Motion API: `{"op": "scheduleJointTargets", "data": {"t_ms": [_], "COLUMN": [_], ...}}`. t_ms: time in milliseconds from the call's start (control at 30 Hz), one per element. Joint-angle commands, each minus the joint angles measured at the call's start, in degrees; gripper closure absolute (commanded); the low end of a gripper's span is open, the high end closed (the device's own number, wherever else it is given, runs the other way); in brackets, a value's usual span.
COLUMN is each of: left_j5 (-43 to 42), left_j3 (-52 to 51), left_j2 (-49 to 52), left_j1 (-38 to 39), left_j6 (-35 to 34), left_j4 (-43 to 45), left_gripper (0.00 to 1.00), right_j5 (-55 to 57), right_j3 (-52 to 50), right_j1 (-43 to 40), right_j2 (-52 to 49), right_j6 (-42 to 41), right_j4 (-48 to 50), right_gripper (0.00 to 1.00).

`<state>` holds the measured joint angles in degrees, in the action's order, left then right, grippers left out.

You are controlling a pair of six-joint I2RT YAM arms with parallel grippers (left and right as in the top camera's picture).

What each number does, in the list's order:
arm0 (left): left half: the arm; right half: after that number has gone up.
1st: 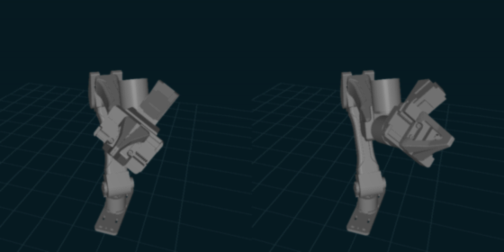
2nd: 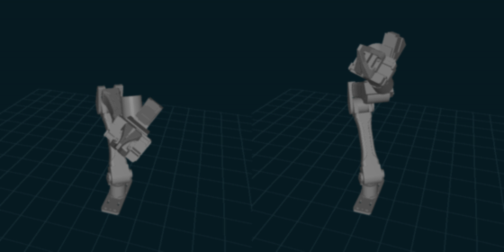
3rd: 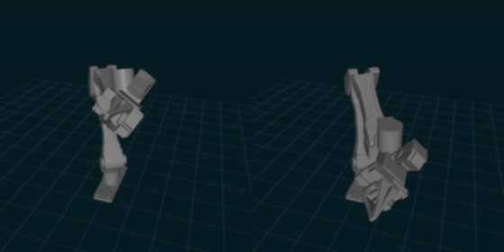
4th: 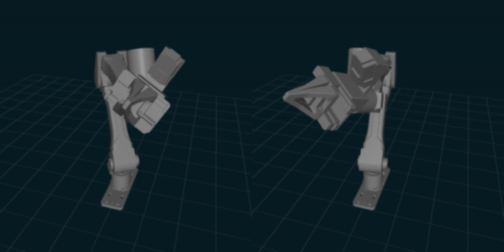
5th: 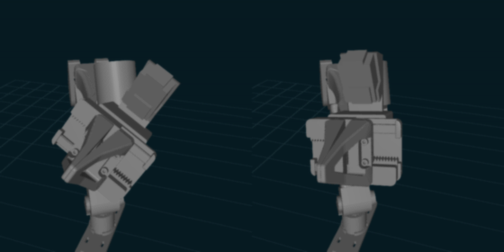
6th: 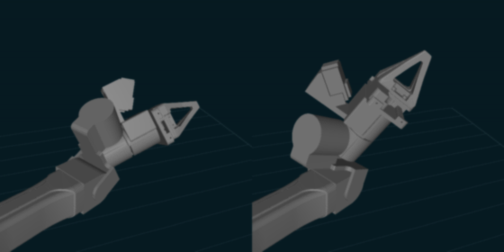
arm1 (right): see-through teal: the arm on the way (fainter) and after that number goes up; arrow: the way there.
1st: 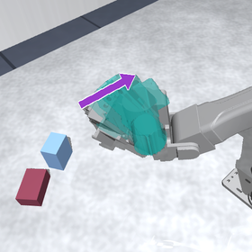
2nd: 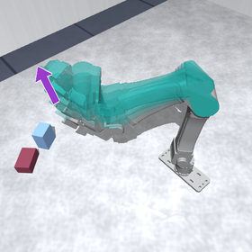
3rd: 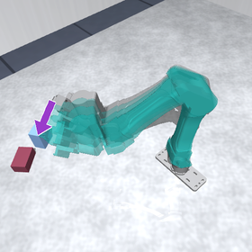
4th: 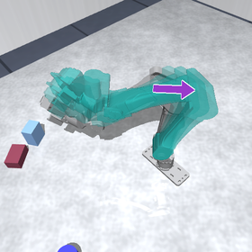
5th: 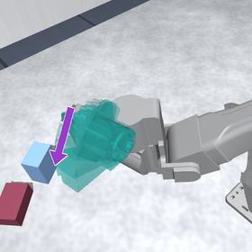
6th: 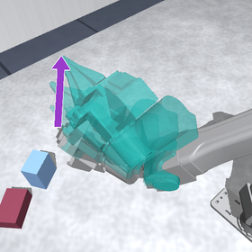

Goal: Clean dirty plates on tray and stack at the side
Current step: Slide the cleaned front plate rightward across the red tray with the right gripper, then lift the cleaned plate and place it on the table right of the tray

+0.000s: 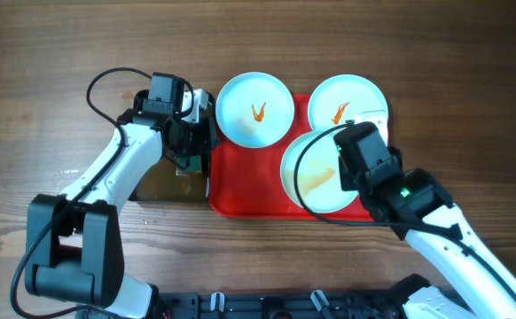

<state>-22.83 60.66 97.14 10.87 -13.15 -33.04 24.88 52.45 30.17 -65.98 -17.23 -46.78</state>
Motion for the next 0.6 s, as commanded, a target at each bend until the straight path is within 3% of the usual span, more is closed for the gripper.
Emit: {"op": "scheduleJointTargets", "data": {"t_ms": [0, 100, 300, 567], "left_j5": [-0.1, -0.1, -0.1, -0.1], "left_j3": [0.5, 0.5, 0.5, 0.5], "left_j2": [-1.2, -1.2, -1.2, -1.2], "left_j1": [0.3, 0.3, 0.3, 0.3], "left_j6": [0.2, 0.2, 0.2, 0.2], "left_j4": [0.0, 0.0, 0.0, 0.0], "left_gripper": [0.93, 0.93, 0.92, 0.92], "right_j5": [-4.3, -5.1, -18.6, -45.1], "right_j3": [1.2, 1.2, 1.2, 1.2], "right_j1": [0.1, -0.3, -11.0, -31.7], "right_j2": [0.7, 0.3, -3.5, -16.8], "right_j6": [-3.1, -6.5, -6.5, 10.2], "right_j4": [1.4, 1.7, 1.8, 3.5], "right_gripper": [0.9, 0.78, 0.76, 0.72]}}
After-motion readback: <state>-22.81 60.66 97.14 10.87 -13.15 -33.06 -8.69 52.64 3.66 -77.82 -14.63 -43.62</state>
